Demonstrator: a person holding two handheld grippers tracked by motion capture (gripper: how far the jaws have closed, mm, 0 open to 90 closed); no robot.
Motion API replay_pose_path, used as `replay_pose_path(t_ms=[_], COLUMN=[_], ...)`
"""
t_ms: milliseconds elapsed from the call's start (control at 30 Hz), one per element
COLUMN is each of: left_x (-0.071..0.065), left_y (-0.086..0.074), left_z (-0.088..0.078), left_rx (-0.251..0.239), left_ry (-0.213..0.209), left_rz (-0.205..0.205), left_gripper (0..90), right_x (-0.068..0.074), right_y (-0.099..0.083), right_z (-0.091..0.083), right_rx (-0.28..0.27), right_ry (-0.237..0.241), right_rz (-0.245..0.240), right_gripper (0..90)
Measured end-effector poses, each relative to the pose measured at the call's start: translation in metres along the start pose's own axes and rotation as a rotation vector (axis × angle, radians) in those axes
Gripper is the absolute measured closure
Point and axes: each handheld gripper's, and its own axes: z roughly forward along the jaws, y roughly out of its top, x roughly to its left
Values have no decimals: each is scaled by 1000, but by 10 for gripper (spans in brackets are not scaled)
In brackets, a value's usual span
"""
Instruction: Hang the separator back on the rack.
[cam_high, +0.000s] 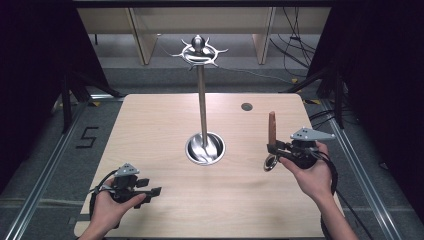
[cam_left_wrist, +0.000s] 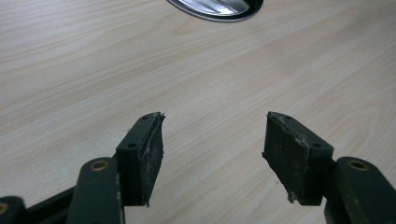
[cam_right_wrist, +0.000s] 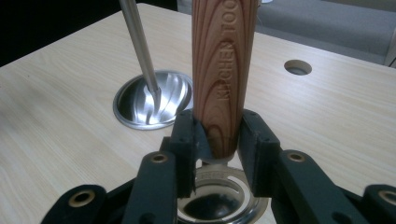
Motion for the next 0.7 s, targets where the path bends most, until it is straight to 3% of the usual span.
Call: replay_pose_path(t_ms=[33, 67, 233, 267, 400, 433, 500, 533, 633, 700], left_x=[0, 0, 0, 0, 1, 0, 1, 1, 1, 0], left_y=[0, 0, 0, 0, 0, 0, 0, 0, 0, 0], left_z=[-1, -1, 0, 1, 0, 1, 0, 0, 0, -1], left_rx=[-4, -4, 0, 2, -3, -5, -8, -9, -9, -10], left_ry=[2, 1, 1, 0, 6, 3, 11, 14, 7, 5], left_rz=[5, 5, -1, 1, 6, -2, -3, -4, -4, -2], left_gripper=[369, 369, 370, 370, 369, 369, 369, 369, 368, 368], right_x=[-1, 2, 4, 3, 8, 7, 10, 10, 14, 16], right_y=[0, 1, 4, 5, 10, 12, 15, 18, 22, 24], right_z=[2, 2, 1, 0, 1, 0, 2, 1, 0, 3], right_rx=[-32, -36, -49, -32, -56, -43, -77, -53, -56, -98], right_ry=[-12, -6, -20, -15, -13, -10, -18, -13, -12, -25], right_rz=[-32, 0, -27, -39, -23, -39, -41, -46, -47, -49], right_gripper=[697, 697, 697, 697, 697, 697, 697, 697, 697, 697])
